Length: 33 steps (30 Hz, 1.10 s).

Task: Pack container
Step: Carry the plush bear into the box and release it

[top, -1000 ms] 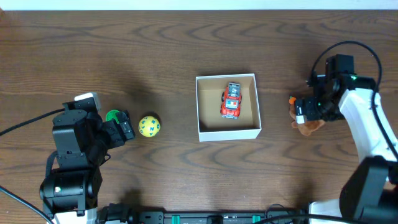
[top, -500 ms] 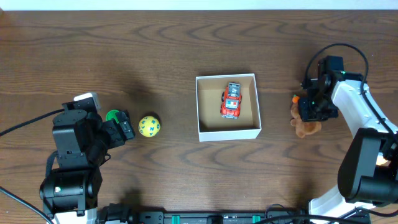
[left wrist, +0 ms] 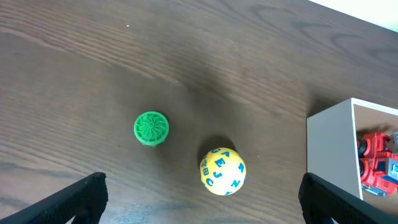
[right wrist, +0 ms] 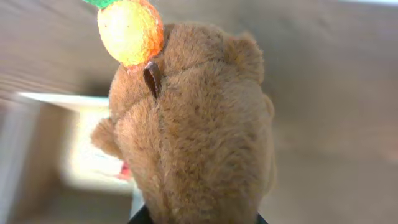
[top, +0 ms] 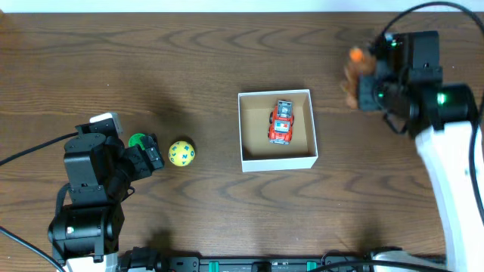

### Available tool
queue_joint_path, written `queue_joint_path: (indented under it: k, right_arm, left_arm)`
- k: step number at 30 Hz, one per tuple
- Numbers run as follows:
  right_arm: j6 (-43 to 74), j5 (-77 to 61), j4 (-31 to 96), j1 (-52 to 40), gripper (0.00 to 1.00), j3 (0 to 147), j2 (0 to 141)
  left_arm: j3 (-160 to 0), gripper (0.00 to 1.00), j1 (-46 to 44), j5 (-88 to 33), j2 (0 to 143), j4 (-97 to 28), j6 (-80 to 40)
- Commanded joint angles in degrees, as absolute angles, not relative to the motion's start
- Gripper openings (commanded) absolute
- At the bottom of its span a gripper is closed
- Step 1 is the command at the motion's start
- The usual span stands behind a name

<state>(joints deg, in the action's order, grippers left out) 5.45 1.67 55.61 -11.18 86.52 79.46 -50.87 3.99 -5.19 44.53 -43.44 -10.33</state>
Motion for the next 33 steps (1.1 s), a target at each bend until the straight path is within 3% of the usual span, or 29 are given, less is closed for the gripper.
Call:
queue_joint_path:
  k: [1, 11, 29, 33]
  right_arm:
    - [17.2, 1.1, 53.4, -18.6, 0.01, 86.5, 79.0]
    - [40.3, 9.0, 48.3, -35.0, 0.01, 84.4, 88.9]
    - [46.9, 8.8, 45.2, -38.6, 0.02, 84.4, 110.6]
    - [46.9, 8.1, 44.6, -38.6, 0.14, 84.4, 114.1]
  left_arm:
    - [-52.1, 0.98, 3.8, -4.8, 44.5, -43.5, -10.4]
    - [-52.1, 0.98, 3.8, -4.8, 44.5, -43.7, -10.4]
    - [-52.1, 0.98, 3.8, -4.8, 44.5, -43.7, -10.4]
    - [-52.1, 0.98, 3.8, -4.8, 44.5, -43.7, -10.4]
